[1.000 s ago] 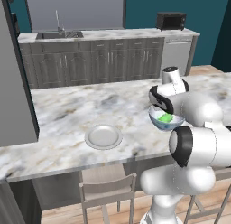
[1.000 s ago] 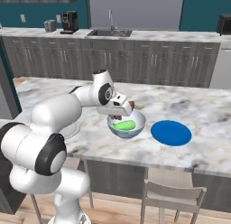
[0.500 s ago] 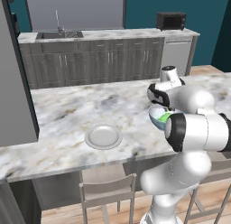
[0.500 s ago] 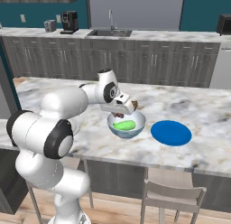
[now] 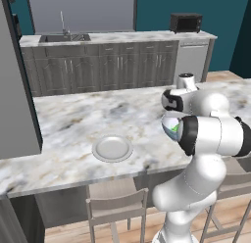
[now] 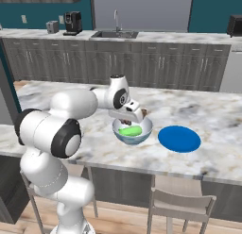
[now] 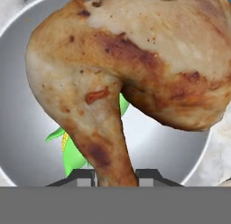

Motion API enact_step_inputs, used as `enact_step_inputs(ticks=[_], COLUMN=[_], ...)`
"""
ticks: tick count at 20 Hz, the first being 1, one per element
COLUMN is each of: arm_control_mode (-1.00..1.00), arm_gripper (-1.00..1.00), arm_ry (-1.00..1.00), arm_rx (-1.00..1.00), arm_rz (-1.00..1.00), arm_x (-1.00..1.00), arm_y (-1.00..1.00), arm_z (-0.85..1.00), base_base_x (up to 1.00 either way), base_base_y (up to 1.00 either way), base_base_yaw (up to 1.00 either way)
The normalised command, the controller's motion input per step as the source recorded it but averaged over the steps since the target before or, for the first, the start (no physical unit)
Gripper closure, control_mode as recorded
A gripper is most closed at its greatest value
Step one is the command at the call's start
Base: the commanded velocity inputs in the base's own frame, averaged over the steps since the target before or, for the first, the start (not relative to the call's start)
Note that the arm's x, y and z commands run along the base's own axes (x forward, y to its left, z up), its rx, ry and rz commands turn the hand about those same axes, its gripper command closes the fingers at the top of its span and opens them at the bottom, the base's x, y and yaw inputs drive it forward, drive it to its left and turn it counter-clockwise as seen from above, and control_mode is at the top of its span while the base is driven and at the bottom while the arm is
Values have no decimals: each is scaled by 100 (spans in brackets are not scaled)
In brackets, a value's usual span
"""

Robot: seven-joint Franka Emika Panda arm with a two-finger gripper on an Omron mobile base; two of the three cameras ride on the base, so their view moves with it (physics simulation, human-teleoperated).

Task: Pick the chicken drumstick and corn from their plates and place them in the bowl. Then put the bowl in the fridge.

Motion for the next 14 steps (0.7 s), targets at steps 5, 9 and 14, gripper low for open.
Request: enact_step_inputs(ticks=[5,9,14], arm_control_mode=[-100,-100,-100], arm_gripper=[100,100,100], arm_ry=[0,0,0], arm_rx=[1,0,0], arm_rz=[0,0,0], arm_x=[-8,-5,-1], arm_y=[-5,-1,0], arm_z=[-26,-26,-24], base_base_x=[0,0,0], base_base_y=[0,0,0], base_base_yaw=[0,0,0])
